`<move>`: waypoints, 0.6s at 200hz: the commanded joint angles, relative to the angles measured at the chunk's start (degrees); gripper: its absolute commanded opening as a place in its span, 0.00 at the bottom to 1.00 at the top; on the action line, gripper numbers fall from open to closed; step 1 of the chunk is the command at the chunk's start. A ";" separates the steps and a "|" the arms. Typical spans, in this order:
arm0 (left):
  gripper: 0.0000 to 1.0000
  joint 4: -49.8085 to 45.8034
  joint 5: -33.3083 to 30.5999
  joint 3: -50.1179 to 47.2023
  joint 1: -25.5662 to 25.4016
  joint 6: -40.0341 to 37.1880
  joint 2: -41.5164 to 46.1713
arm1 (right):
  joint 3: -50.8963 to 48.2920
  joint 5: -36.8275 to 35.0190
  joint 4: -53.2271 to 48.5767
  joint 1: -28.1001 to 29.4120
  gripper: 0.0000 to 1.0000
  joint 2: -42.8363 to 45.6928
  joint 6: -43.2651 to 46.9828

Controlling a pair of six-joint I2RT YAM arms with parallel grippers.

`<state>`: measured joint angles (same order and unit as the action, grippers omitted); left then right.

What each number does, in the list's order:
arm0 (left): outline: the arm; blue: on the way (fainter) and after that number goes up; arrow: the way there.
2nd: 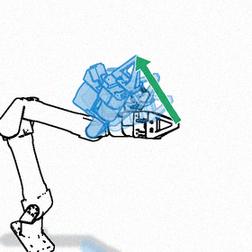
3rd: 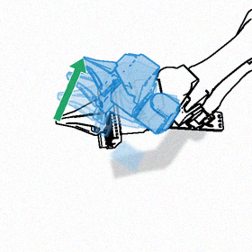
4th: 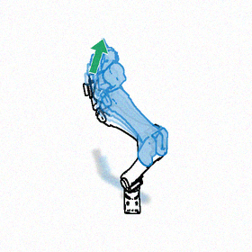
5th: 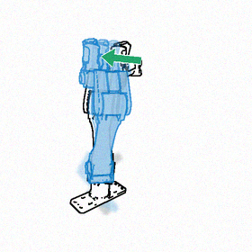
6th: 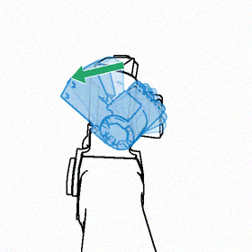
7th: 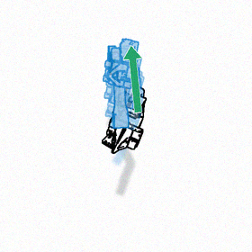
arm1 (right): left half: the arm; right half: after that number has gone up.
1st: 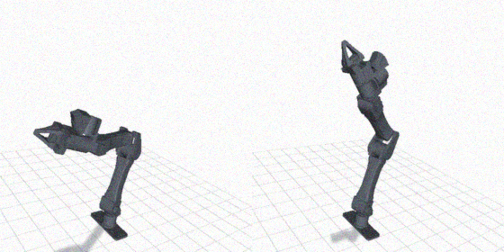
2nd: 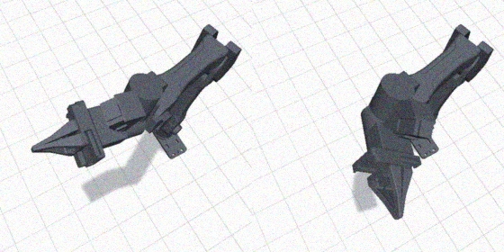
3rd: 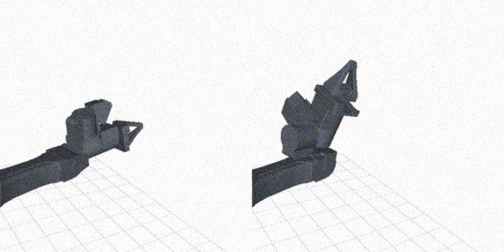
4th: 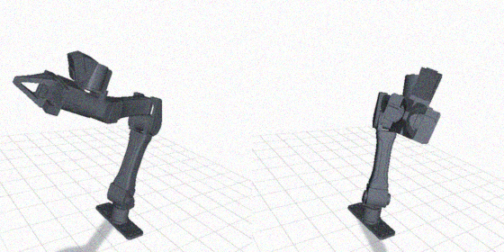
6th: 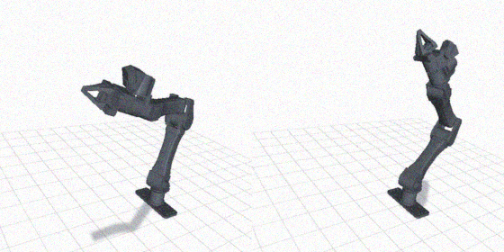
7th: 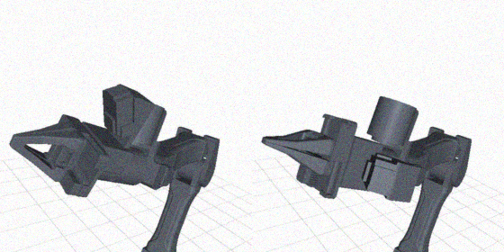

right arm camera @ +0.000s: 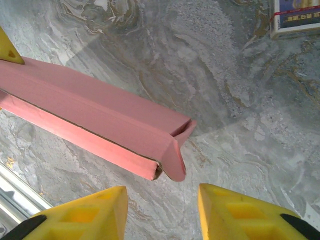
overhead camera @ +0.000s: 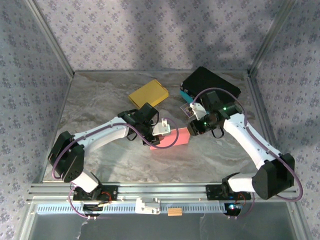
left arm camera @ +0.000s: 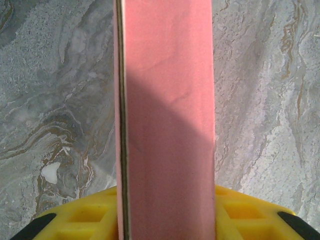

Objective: Fold the paper box

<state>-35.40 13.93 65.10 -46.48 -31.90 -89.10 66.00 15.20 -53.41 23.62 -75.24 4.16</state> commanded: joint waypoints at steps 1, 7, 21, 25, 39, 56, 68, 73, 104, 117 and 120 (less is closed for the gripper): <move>0.38 -1.56 1.70 1.69 0.39 -0.62 -0.38 | 1.72 -0.93 -1.28 0.29 0.41 -1.00 1.94; 0.38 -1.55 1.69 1.75 0.38 -0.62 -0.52 | 1.75 -1.34 -1.28 0.23 0.39 -1.35 2.06; 0.38 -1.55 1.72 1.76 0.39 -0.62 -0.53 | 1.79 -1.75 -1.41 0.29 0.36 -1.95 2.58; 0.38 -1.57 1.75 1.75 0.42 -0.60 -0.55 | 1.81 -1.75 -1.42 0.20 0.36 -2.08 2.63; 0.38 -1.57 1.71 1.87 0.38 -0.62 -0.55 | 1.85 -1.84 -1.59 0.20 0.34 -2.65 2.98; 0.38 -1.62 1.71 1.96 0.39 -0.62 -0.67 | 3.62 -2.27 -1.43 0.11 0.33 -2.72 3.28; 0.37 -1.69 1.68 2.04 0.36 -0.69 -0.58 | 3.78 -2.32 -1.17 0.11 0.31 -2.75 3.17; 0.37 -1.76 1.75 2.05 0.35 -0.65 -0.60 | 3.92 -2.35 -1.17 0.11 0.31 -2.87 3.14; 0.37 -1.71 1.76 2.05 0.55 -0.62 -0.68 | 4.49 -1.58 -1.17 0.20 0.27 -3.86 3.09; 0.37 -1.75 1.71 2.05 0.53 -0.53 -0.67 | 4.50 -1.67 -1.57 0.11 0.27 -4.25 3.14; 0.37 -1.74 1.71 2.05 0.53 -0.52 -0.68 | 4.43 -1.72 -1.58 0.07 0.27 -4.27 3.23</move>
<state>-35.40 13.98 65.10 -46.44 -31.90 -89.17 68.97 13.69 -53.78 23.66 -78.43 6.09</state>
